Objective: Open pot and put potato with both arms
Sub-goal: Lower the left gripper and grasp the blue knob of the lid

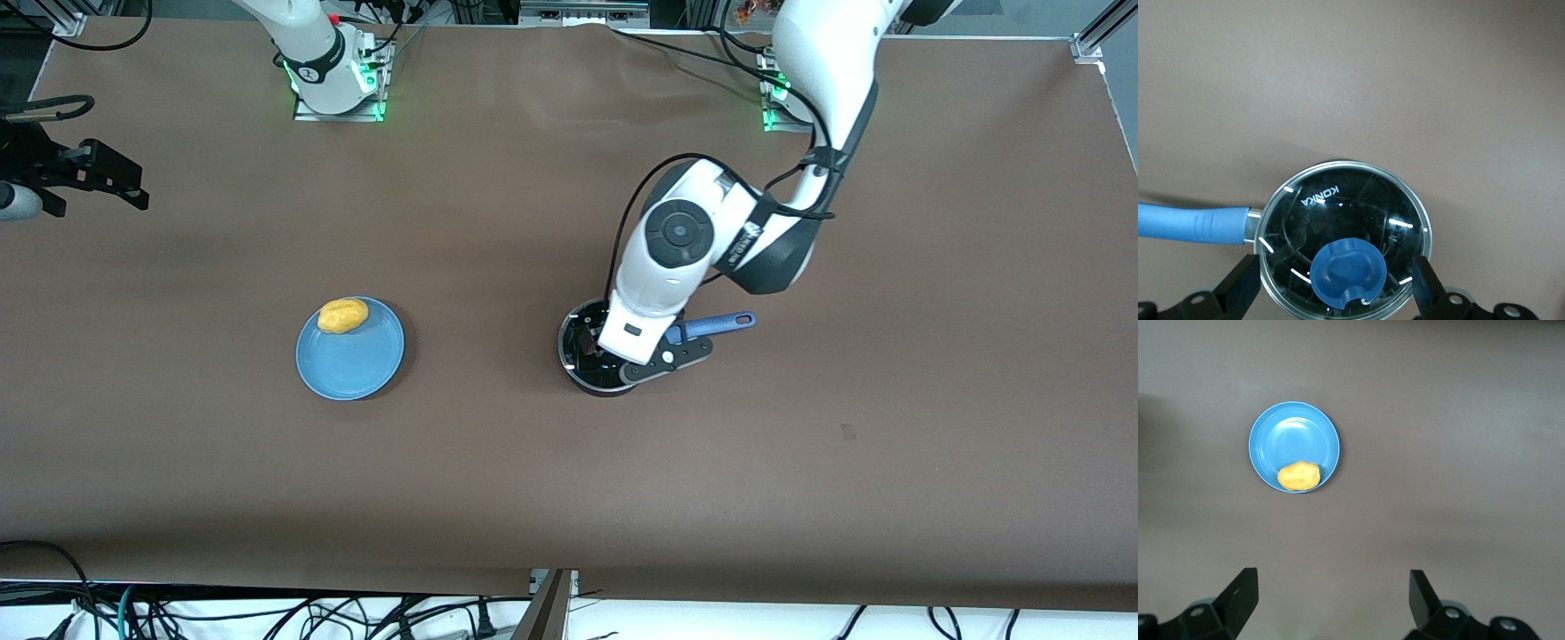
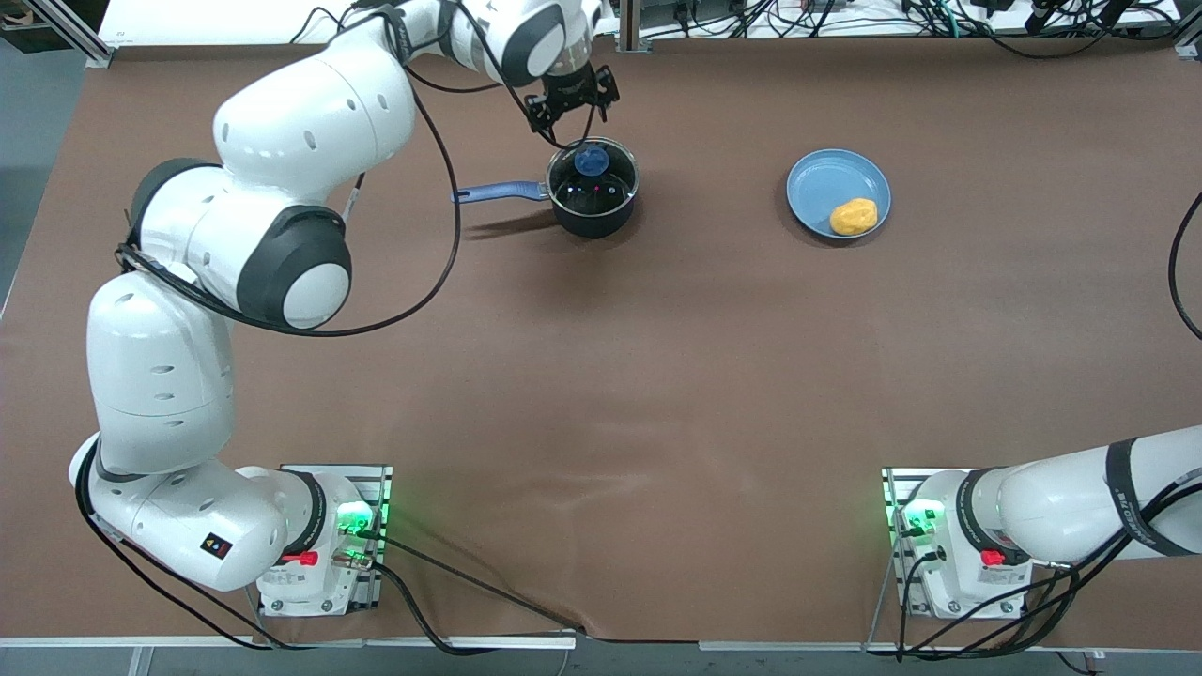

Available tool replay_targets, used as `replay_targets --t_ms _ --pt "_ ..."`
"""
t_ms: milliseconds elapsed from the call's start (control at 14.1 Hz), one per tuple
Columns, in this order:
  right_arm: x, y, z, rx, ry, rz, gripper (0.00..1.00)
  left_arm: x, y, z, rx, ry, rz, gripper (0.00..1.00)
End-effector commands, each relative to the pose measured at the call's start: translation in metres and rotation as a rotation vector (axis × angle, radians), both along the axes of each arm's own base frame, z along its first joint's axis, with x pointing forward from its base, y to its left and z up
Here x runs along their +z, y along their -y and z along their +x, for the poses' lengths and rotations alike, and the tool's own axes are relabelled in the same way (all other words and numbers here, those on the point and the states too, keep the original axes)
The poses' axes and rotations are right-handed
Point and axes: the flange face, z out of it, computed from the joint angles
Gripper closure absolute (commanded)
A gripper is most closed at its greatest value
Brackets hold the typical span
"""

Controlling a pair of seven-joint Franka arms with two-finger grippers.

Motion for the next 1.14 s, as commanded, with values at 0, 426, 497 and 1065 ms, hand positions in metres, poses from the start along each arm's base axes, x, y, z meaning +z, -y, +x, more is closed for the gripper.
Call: replay_targets --t_ms 0,426,497,1065 --pt "0.002 -0.002 0.000 0.012 -0.007 0.013 0.00 -0.015 0.017 -0.004 -0.021 0.045 0.078 0.00" --pt "0.001 -0.001 0.000 0.012 -0.008 0.012 0.00 -0.042 0.030 -0.018 0.000 0.066 0.106 0.00" --pt "0.002 0.000 0.000 0.009 -0.007 0.014 0.00 -0.044 0.031 -0.019 -0.002 0.064 0.109 0.00" --pt "0.003 -0.001 0.000 0.006 -0.005 0.014 0.00 -0.061 0.042 -0.028 0.017 0.050 0.121 0.05"
